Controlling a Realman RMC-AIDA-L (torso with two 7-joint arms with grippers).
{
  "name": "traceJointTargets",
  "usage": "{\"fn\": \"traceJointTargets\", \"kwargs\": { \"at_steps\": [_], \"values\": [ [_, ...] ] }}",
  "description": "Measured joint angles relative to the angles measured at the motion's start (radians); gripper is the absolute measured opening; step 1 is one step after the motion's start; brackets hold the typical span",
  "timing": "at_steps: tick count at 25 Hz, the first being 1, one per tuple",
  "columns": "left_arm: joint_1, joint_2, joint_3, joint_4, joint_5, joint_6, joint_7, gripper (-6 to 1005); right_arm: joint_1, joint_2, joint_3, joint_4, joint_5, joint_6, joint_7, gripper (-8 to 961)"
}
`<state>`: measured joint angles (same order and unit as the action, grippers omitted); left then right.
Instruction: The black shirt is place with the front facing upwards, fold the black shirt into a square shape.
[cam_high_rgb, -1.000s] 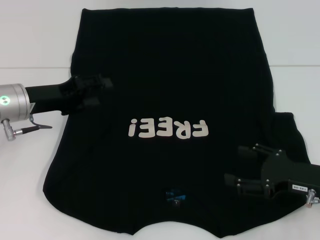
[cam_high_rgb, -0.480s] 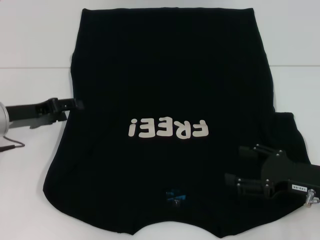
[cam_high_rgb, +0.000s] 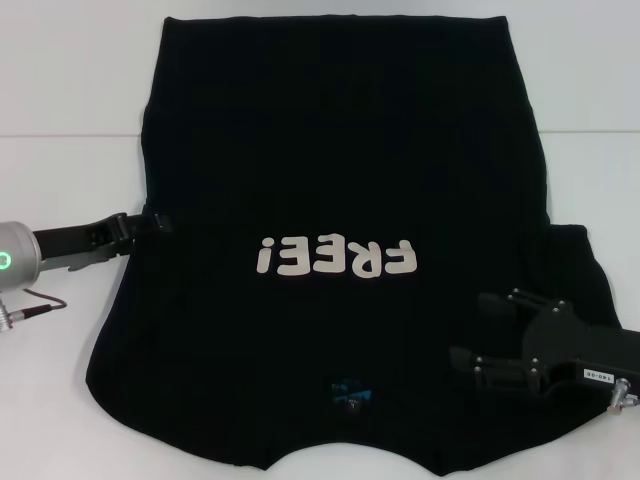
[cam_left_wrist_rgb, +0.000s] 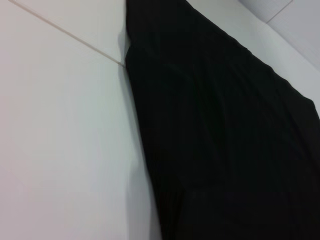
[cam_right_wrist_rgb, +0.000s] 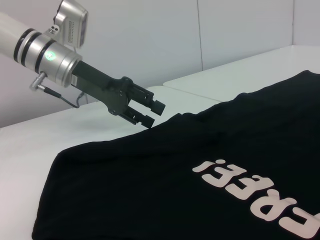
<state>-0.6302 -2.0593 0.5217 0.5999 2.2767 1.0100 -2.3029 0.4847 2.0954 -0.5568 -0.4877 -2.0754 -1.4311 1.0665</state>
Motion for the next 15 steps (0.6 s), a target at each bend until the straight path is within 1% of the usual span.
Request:
{"fn": "traceJointTargets", "kwargs": {
  "at_steps": [15],
  "values": [
    [0.000, -0.010, 0.003, -0.008, -0.007, -0.063, 0.015, 686, 0.002, 0.000, 0.000, 0.000, 0.000, 0.001, 0.002, 926]
  ]
}}
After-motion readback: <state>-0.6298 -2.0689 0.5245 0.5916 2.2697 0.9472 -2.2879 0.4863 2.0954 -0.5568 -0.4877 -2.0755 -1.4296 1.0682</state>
